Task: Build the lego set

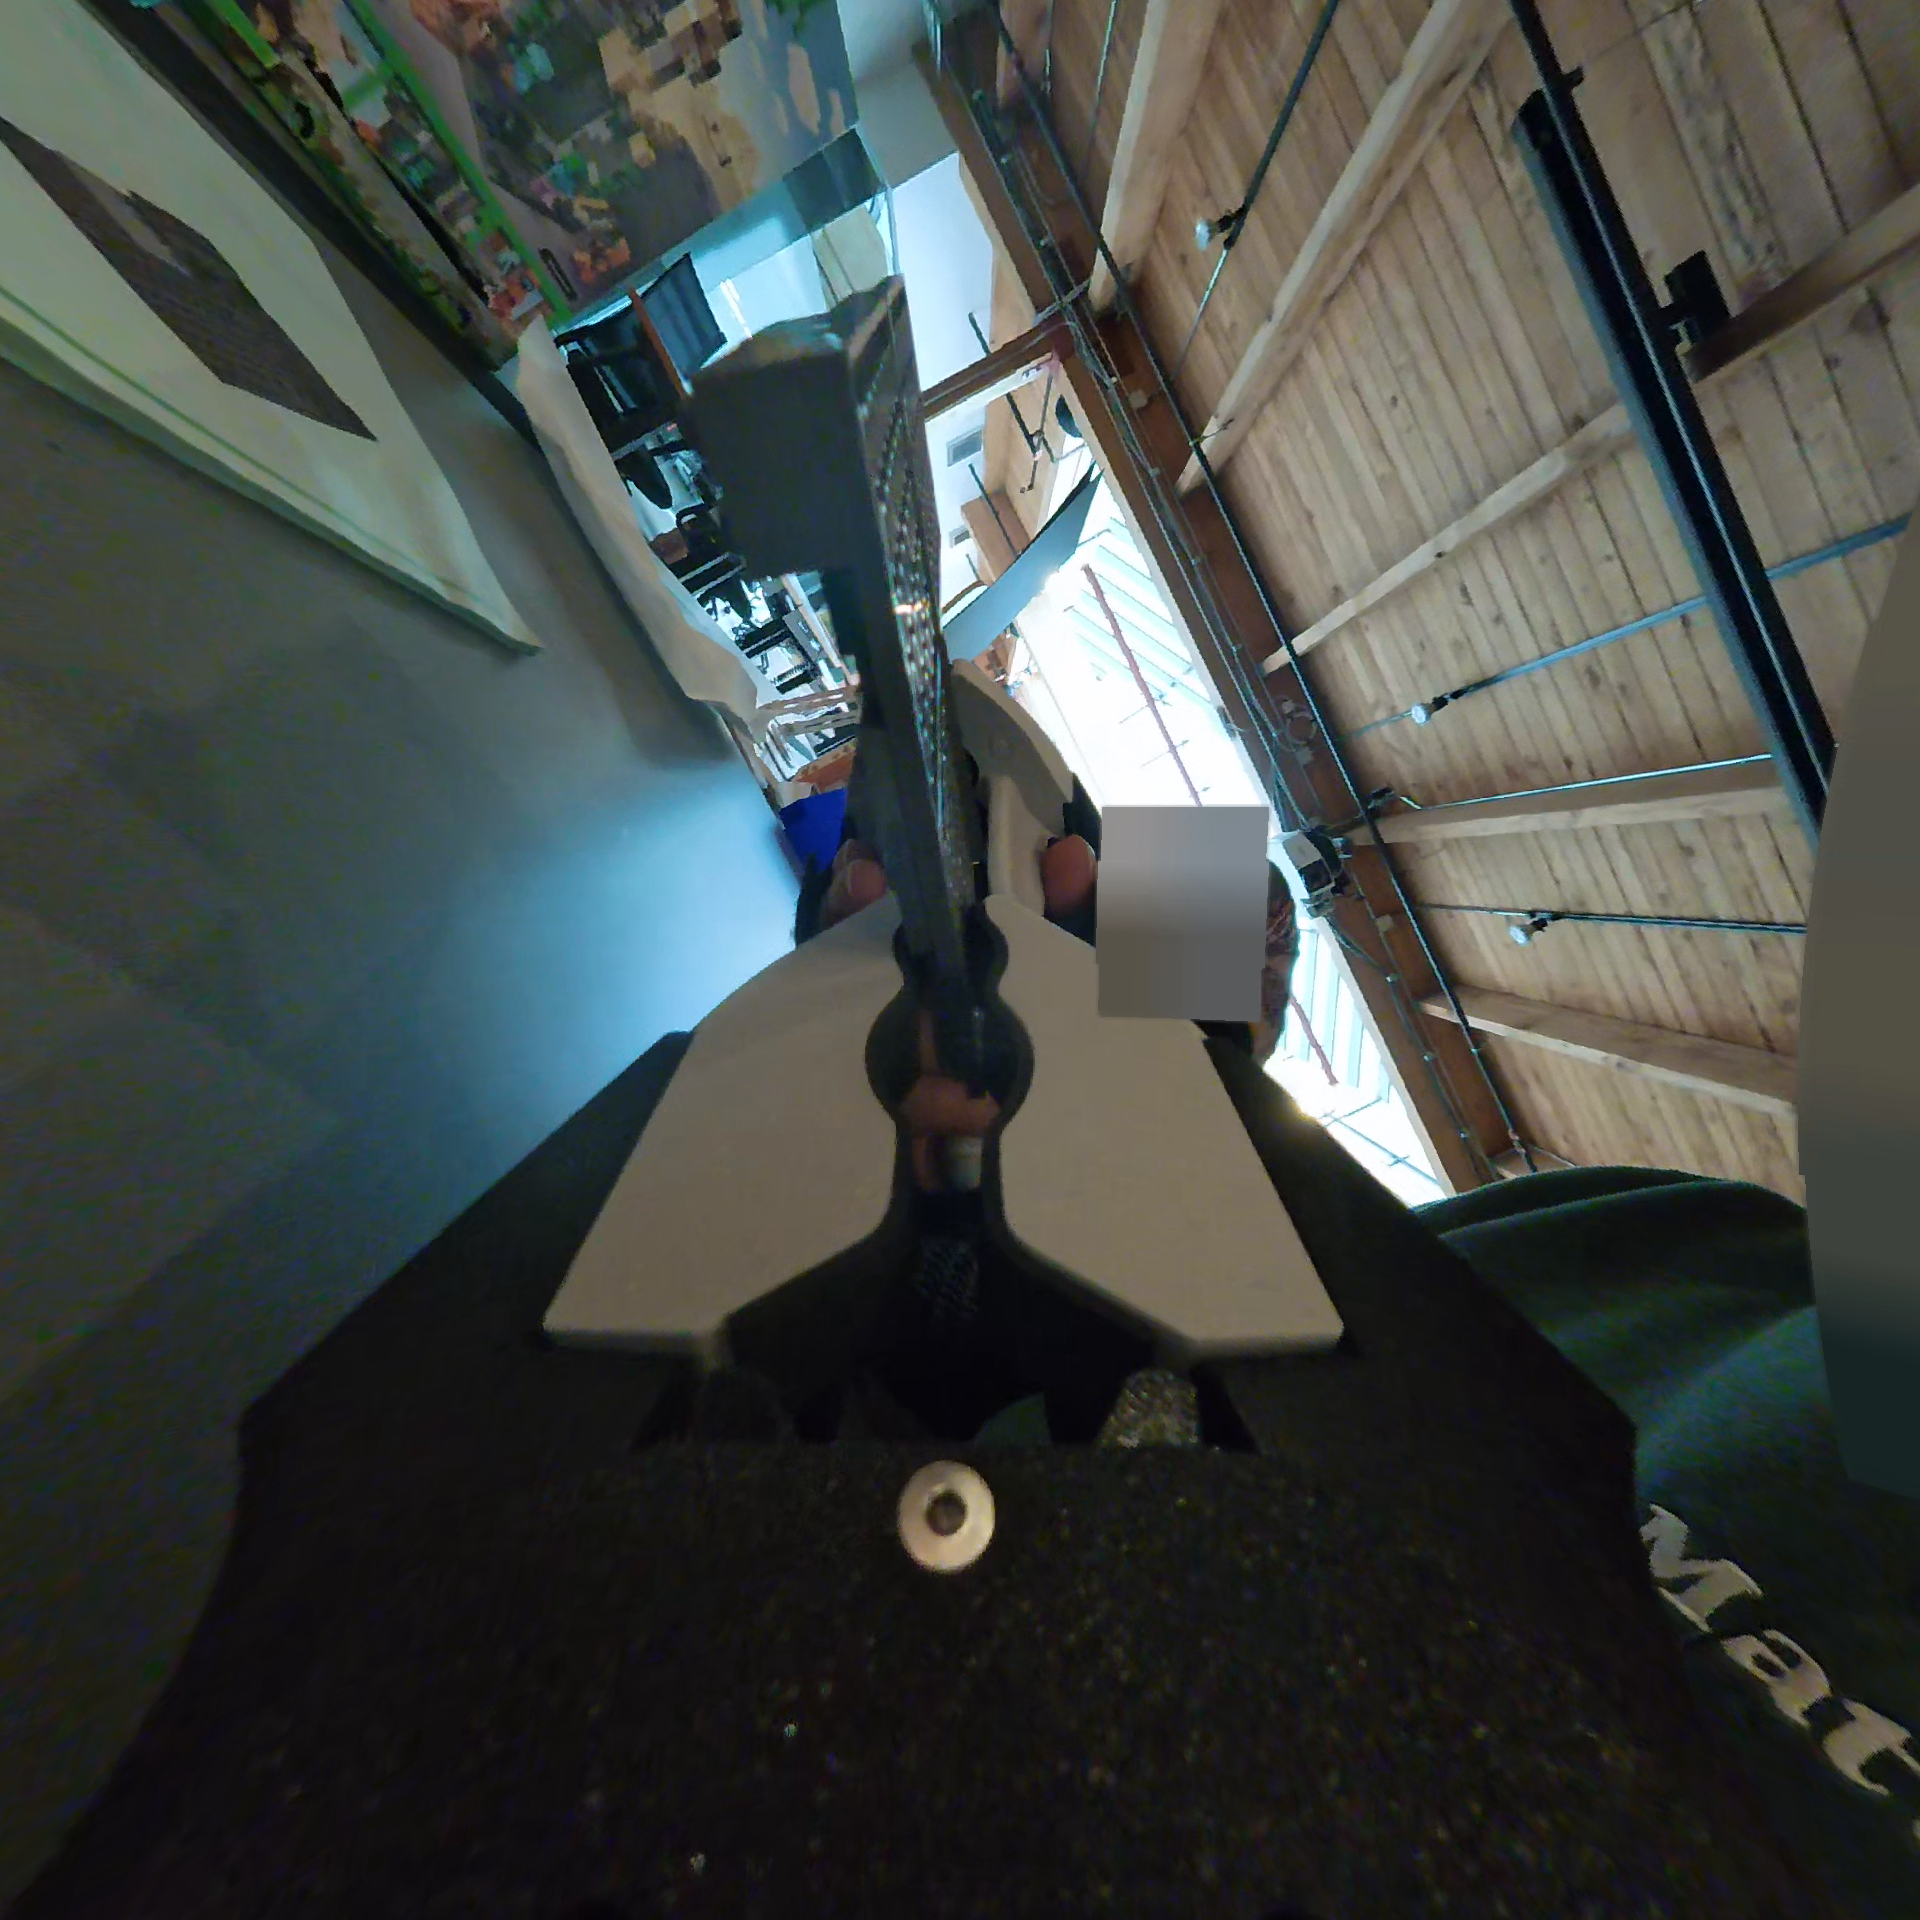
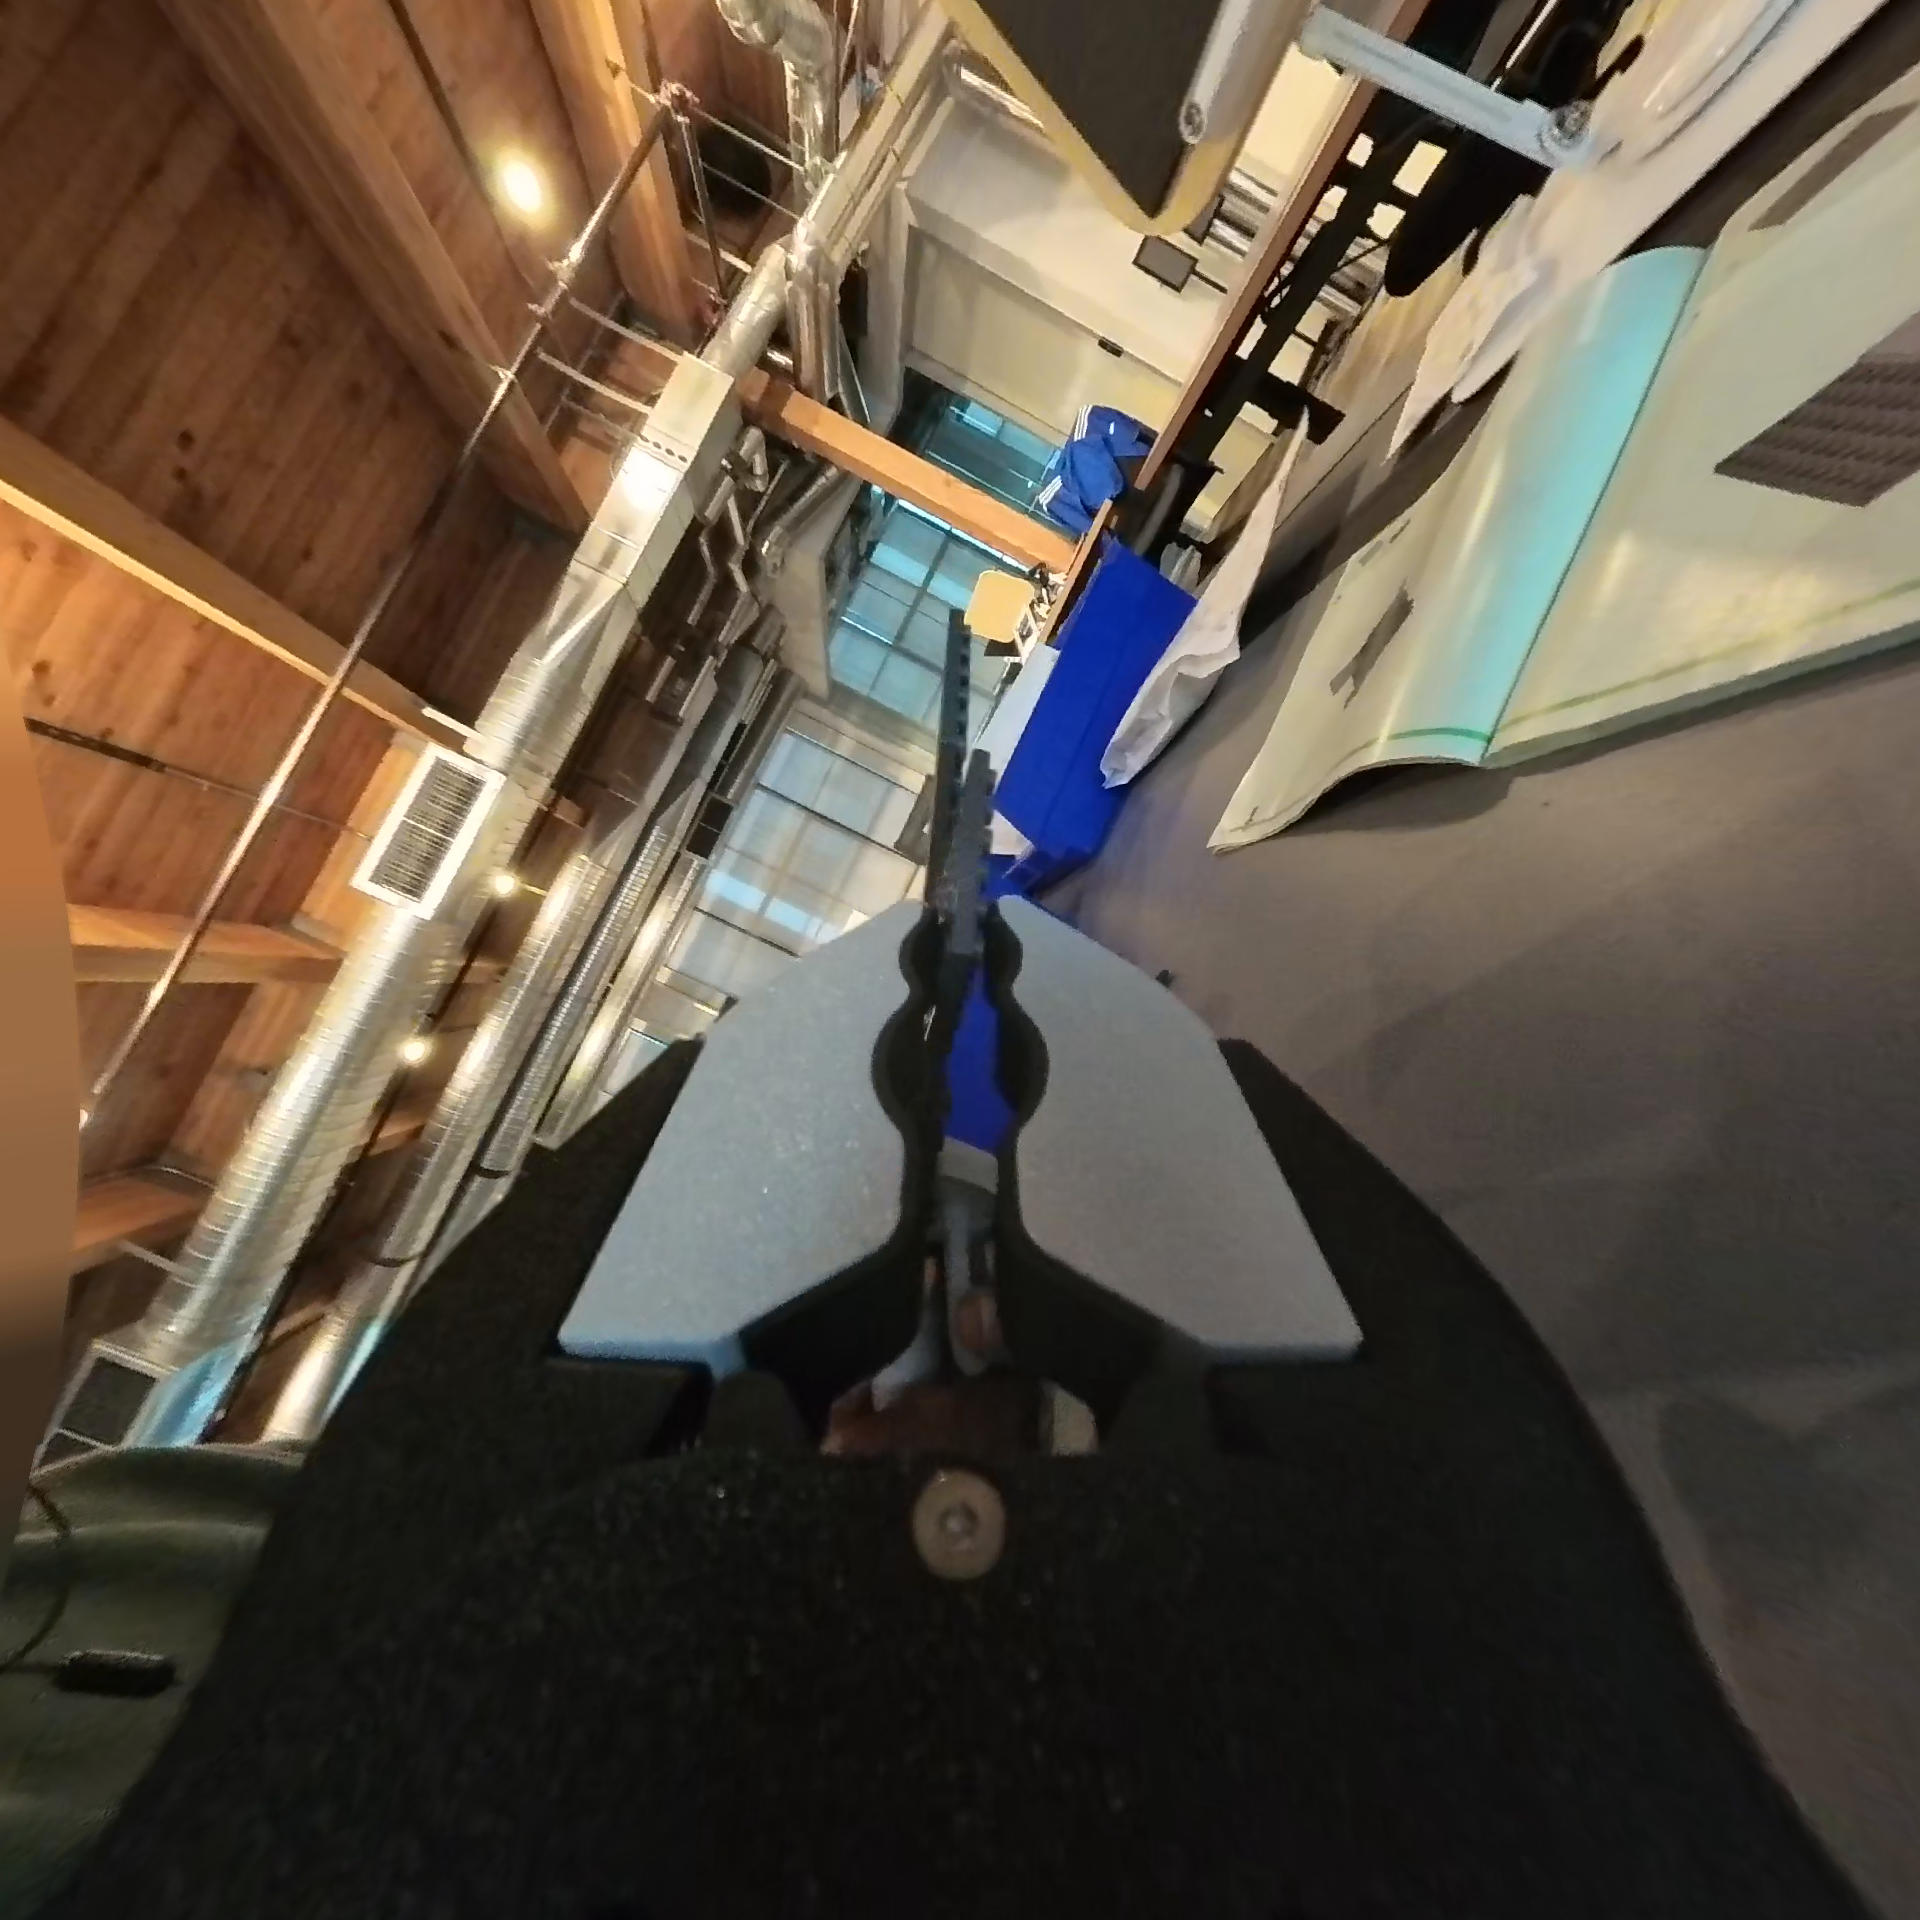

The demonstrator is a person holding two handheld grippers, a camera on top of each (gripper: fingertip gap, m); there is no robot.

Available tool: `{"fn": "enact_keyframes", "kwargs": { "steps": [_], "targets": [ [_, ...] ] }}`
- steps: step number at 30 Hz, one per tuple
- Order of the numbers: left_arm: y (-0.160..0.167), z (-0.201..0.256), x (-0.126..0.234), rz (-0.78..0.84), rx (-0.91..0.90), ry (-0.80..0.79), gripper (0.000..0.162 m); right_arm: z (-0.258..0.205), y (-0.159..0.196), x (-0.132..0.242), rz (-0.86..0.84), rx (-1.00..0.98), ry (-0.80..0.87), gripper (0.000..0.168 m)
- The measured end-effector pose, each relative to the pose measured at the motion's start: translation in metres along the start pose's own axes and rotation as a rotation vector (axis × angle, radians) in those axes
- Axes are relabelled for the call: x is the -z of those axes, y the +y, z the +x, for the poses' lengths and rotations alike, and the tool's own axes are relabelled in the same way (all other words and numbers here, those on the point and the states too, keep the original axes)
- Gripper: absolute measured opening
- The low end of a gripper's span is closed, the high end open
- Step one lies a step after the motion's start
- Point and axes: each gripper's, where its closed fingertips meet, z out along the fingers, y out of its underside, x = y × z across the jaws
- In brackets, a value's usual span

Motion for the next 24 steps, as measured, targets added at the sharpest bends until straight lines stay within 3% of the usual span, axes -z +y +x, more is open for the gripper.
{"fn": "enact_keyframes", "kwargs": {
  "steps": [24],
  "targets": [
    [-0.002,0.004,0.0,0.014,0.015,0.027,0.005,-0.011,0.019,-0.008,-0.107,0.117,-0.049,0.01]
  ]
}}
